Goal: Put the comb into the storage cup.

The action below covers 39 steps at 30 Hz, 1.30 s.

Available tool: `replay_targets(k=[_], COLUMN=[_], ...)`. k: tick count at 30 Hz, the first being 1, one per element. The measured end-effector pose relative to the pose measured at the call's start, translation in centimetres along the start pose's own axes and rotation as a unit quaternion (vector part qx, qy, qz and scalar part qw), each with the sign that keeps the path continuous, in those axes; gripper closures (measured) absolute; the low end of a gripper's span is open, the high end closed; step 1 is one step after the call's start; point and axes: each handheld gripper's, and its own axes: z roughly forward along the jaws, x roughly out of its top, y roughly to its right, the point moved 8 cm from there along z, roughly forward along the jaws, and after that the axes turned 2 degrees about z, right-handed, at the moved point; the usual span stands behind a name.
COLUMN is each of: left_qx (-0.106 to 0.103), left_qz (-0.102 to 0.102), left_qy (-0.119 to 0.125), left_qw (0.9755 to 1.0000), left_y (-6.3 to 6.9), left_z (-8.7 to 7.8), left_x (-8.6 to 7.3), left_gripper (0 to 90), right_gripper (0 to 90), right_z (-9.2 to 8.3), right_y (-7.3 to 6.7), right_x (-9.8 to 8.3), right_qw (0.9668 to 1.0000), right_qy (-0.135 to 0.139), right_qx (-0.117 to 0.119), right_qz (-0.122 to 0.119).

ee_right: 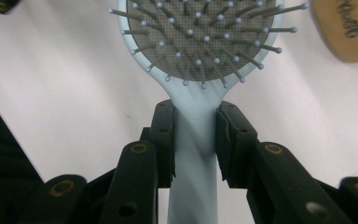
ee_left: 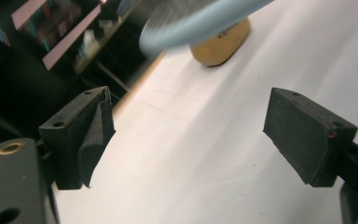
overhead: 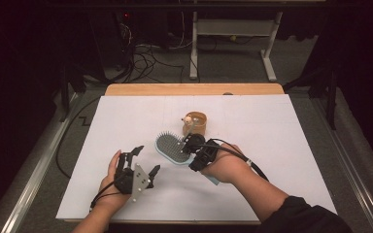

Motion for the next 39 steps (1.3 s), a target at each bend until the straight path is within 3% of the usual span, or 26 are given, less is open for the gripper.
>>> replay_targets(k=[1,3,5,6,9,11,14,19,20,24,29,32,34,39], left_qx=[-0.008,-0.03,-0.041,-0.044,-0.062,-0.063,-0.064,-0.075,-0.077,-0.077,-0.076,-0.073,-0.07,-0.071], left_qz=[-0.029,-0.09,-0.139,-0.157,-0.214,-0.238,-0.251,-0.293,-0.296,-0.294,-0.294,-0.292,-0.287,-0.283], left_qy=[-0.003,-0.01,-0.011,-0.012,-0.003,0.001,0.004,0.013,0.013,0.016,0.026,0.03,0.033,0.035], left_qw=[0.9995,0.9955,0.9893,0.9866,0.9748,0.9692,0.9657,0.9532,0.952,0.9527,0.9524,0.953,0.9548,0.9557], left_y=[-0.4,-0.7,-1.0,-1.1,-1.3,-1.4,-1.5,-1.8,-1.8,-1.8,-1.8,-1.8,-1.8,-1.6], left_z=[0.0,-0.1,-0.2,-0.3,-0.5,-0.7,-0.9,-1.1,-1.1,-1.2,-1.4,-1.6,-1.7,-1.8], left_x=[-0.3,-0.9,-1.1,-1.2,-1.2,-1.2,-1.4,-1.7,-1.7,-1.7,-1.6,-1.5,-1.4,-1.4], left_gripper=[15.0,15.1,13.4,11.0,7.2,4.1,2.3,0.8,0.3,0.4,0.3,0.3,0.3,0.3], right_gripper=[72.1,72.0,72.0,72.0,72.0,72.0,72.0,71.9,71.9,71.9,71.9,71.8,71.8,71.8], right_z=[-0.1,-0.1,0.0,0.1,0.5,0.7,0.8,1.0,1.0,1.2,1.1,1.0,0.9,0.7], right_y=[0.2,0.4,0.7,0.8,1.2,1.4,1.7,2.2,2.2,2.5,2.5,2.5,2.4,2.4], right_x=[-0.2,-0.5,-0.9,-1.1,-1.6,-1.9,-2.3,-3.4,-3.6,-4.8,-5.8,-6.2,-6.3,-6.5], right_qw=[0.9999,0.9993,0.9981,0.9974,0.994,0.9905,0.9826,0.966,0.962,0.945,0.9285,0.9165,0.9085,0.8909], right_qy=[0.012,0.032,0.056,0.065,0.101,0.127,0.174,0.245,0.259,0.31,0.357,0.385,0.403,0.44], right_qx=[-0.001,0.007,-0.003,0.006,0.0,0.005,0.006,0.002,-0.004,0.003,-0.015,-0.013,-0.017,-0.027], right_qz=[0.004,0.017,0.023,0.032,0.041,0.051,0.063,0.084,0.086,0.104,0.103,0.109,0.108,0.11])
